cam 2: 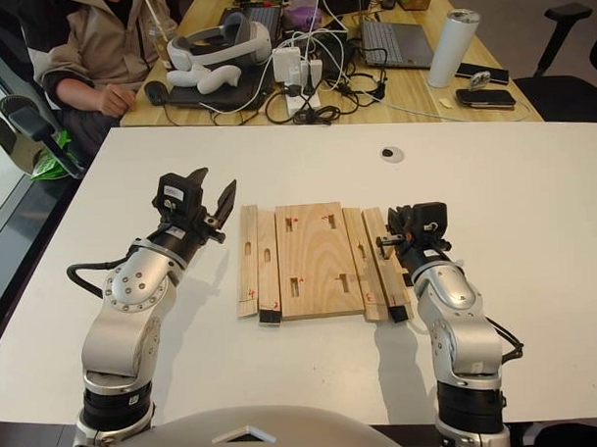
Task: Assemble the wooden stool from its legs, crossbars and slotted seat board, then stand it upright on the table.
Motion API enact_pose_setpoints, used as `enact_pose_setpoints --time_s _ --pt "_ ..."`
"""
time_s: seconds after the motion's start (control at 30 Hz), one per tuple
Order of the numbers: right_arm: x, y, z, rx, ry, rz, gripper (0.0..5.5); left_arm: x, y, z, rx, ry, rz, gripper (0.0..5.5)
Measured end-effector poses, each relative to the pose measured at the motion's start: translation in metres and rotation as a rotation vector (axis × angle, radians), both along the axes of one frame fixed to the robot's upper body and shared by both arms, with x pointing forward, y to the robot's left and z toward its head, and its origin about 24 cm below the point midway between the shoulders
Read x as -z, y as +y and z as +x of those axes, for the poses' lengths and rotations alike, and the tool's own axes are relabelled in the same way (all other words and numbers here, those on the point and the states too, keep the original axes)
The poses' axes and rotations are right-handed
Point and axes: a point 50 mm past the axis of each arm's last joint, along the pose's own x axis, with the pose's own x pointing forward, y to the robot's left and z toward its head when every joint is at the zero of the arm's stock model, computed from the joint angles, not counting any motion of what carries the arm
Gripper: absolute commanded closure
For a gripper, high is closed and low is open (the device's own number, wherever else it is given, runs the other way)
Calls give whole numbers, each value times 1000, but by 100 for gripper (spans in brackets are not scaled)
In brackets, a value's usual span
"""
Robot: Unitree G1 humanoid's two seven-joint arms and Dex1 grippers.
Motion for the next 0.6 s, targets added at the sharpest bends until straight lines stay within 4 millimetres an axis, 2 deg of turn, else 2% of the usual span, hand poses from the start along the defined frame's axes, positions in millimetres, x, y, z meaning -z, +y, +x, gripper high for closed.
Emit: enact_pose_setpoints --time_s 0.47,0.57,0.6 --pt "-3 -2 9 21 -40 12 513 -1 -3 5 9 -25 6 307" --pt "-13 -3 19 47 -48 20 513 -2 -2 6 7 -27 7 307" --pt "-35 -2 32 52 -120 35 513 -2 -2 6 6 -27 6 307"
